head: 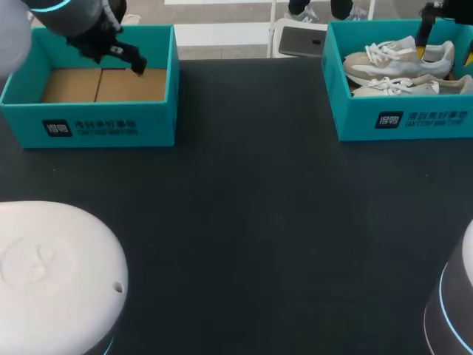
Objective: Take the shoe out of the shoebox, open the shoe tongue, remove and reinsert the insole, then place the shoe into the shoebox
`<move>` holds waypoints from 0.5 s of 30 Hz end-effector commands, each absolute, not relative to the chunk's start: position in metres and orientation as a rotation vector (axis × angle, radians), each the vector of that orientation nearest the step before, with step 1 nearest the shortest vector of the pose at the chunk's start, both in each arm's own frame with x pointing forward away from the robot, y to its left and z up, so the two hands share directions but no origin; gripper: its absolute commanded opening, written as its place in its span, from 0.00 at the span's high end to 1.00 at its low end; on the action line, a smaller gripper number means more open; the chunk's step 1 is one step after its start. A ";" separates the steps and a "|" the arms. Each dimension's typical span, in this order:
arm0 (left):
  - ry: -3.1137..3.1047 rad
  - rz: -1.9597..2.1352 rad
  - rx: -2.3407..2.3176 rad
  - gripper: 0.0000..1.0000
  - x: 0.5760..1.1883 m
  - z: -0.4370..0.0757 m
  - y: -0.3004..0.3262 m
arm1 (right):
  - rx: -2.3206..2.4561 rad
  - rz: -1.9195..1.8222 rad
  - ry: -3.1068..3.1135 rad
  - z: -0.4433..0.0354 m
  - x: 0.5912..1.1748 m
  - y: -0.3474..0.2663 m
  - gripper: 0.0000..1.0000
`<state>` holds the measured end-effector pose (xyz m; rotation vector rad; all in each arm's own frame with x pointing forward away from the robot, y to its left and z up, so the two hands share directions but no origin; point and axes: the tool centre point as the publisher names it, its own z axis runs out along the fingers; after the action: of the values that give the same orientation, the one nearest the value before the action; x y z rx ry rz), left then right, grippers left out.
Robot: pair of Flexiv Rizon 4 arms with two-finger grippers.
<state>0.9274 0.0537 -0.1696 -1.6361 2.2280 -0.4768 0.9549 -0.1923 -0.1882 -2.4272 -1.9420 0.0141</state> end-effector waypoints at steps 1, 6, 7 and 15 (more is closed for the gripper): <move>1.875 -0.225 -2.240 0.00 0.934 -0.162 0.059 | -2.444 -0.013 -1.956 -0.186 0.946 -0.193 0.00; 1.841 -0.187 -2.424 0.00 0.940 -0.159 0.071 | -2.444 -0.035 -1.944 -0.187 0.942 -0.198 0.00; 1.839 -0.187 -2.436 0.00 0.939 -0.159 0.072 | -2.444 -0.035 -1.942 -0.187 0.941 -0.199 0.00; 1.878 -0.089 -2.579 0.00 0.929 -0.159 0.082 | -2.450 -0.033 -1.932 -0.184 0.938 -0.202 0.00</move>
<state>0.9253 0.0784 -0.1607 -2.2791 1.9094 -0.2770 0.9416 -0.2013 -0.1847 -2.4470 -1.9326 -0.0256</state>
